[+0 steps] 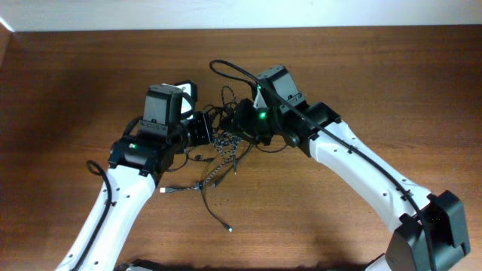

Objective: Untangle cables

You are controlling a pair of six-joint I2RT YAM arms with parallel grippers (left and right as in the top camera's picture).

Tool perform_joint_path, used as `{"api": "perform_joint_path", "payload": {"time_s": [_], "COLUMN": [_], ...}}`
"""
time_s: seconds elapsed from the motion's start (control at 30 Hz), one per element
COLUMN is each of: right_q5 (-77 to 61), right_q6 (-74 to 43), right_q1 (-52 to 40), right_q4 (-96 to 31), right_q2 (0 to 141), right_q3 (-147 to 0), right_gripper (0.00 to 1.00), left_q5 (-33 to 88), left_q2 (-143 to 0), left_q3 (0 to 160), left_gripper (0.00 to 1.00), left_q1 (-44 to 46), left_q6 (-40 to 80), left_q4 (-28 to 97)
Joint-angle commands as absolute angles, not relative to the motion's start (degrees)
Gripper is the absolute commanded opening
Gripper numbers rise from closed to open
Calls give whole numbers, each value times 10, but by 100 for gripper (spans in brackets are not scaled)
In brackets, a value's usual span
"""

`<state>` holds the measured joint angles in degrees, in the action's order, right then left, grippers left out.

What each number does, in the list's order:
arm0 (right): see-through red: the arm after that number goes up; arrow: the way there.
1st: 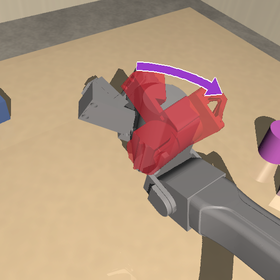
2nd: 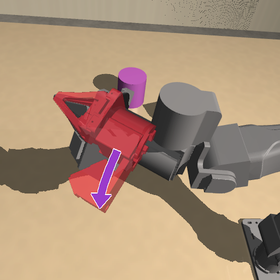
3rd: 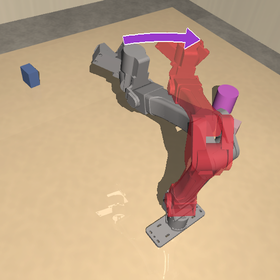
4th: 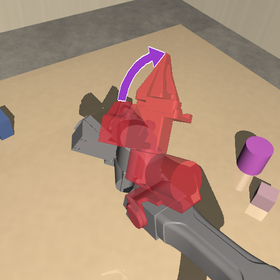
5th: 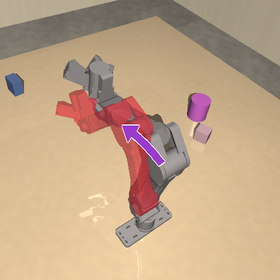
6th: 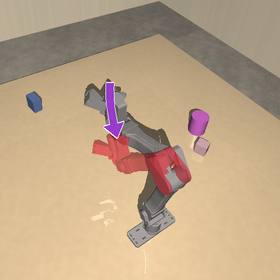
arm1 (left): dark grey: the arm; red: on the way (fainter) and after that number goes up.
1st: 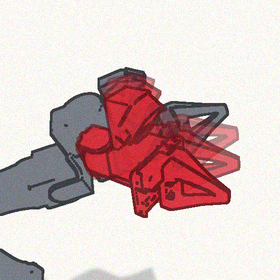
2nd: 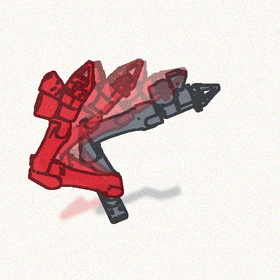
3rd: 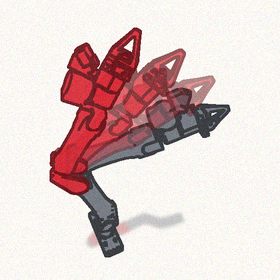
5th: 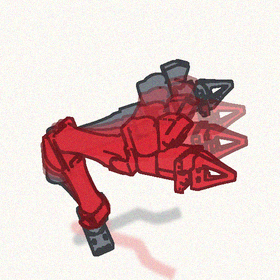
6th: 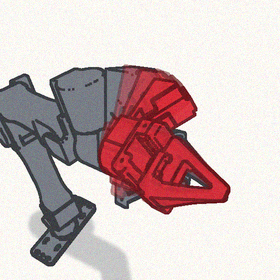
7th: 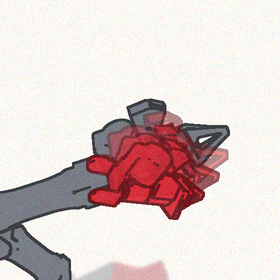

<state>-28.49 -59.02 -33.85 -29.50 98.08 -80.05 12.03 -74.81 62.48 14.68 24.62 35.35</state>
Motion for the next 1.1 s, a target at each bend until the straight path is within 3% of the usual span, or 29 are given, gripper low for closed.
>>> {"api": "perform_joint_path", "payload": {"time_s": [0.0, 0.07, 0.13, 0.2, 0.23, 0.27, 0.37, 0.43, 0.53, 0.67, 0.73, 0.83, 1.07], "right_q5": [-278, -258, -246, -251, -266, -291, -371, -371, -462, -504, -504, -471, -417], "right_q6": [-604, -559, -527, -510, -458, -439, -204, -145, -115, -239, -304, -441, -590], "right_q1": [-337, -336, -320, -307, -307, -307, -308, -307, -290, -182, -192, -220, -222], "right_q4": [-292, -368, -412, -430, -449, -468, -457, -475, -493, -439, -413, -411, -393], "right_q2": [984, 984, 984, 984, 984, 984, 984, 984, 969, 959, 961, 979, 983], "right_q3": [-803, -803, -803, -803, -803, -803, -803, -803, -804, -805, -805, -804, -804], "right_gripper": [31, 30, 14, 18, 27, 27, 29, 29, 28, 28, 28, 24, 21], "left_q5": [152, 85, 88, 109, 109, 107, 107, 107, 112, 195, 284, 298, 365], "left_q2": [-747, -747, -747, -747, -747, -747, -747, -747, -747, -747, -747, -747, -747], "left_q3": [634, 634, 634, 634, 634, 634, 631, 630, 630, 628, 628, 628, 628], "left_gripper": [0, 0, 0, 0, 0, 0, 0, 0, 0, 0, 0, 0, 0], "left_q1": [150, 149, 149, 149, 149, 149, 149, 149, 149, 149, 149, 149, 149], "left_q6": [155, 140, 172, 173, 221, 255, 341, 364, 130, -18, -100, -104, -151], "left_q4": [355, 351, 338, 338, 339, 336, 339, 339, 347, 347, 347, 345, 350]}}
